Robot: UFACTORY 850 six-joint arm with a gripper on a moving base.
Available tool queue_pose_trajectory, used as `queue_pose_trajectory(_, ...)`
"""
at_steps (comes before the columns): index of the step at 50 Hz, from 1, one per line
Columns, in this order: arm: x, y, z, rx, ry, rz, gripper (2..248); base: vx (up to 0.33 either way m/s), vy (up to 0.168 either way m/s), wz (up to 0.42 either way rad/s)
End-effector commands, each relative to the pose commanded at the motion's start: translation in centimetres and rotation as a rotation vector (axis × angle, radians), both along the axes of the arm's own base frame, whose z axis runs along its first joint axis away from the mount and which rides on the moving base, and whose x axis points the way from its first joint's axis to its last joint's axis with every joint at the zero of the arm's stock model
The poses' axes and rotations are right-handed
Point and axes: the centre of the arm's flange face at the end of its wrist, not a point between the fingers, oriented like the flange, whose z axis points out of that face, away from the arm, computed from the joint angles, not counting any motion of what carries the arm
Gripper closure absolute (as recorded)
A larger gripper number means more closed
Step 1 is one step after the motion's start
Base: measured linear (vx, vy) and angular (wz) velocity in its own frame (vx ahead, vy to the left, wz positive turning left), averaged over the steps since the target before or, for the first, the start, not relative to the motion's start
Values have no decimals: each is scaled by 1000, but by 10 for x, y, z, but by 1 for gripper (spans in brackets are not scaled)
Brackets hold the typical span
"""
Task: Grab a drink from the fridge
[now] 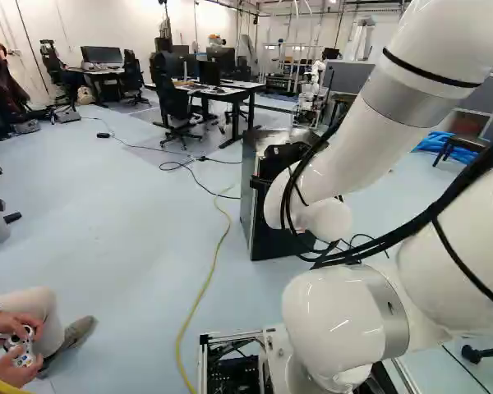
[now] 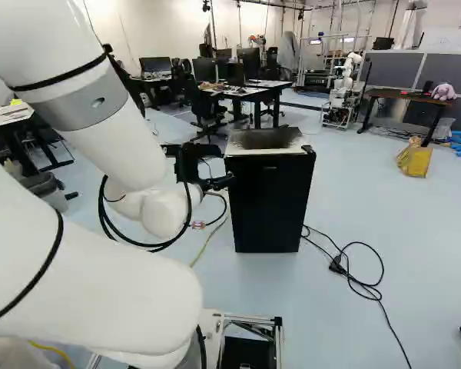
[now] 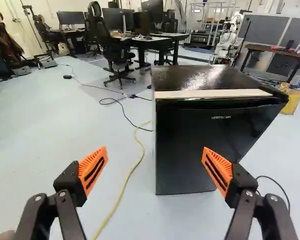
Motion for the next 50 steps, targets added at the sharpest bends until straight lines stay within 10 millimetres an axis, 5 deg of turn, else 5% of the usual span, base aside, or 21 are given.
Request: queue_pose_trajectory(50, 1, 2, 0, 2, 0, 2, 3, 17, 11, -2)
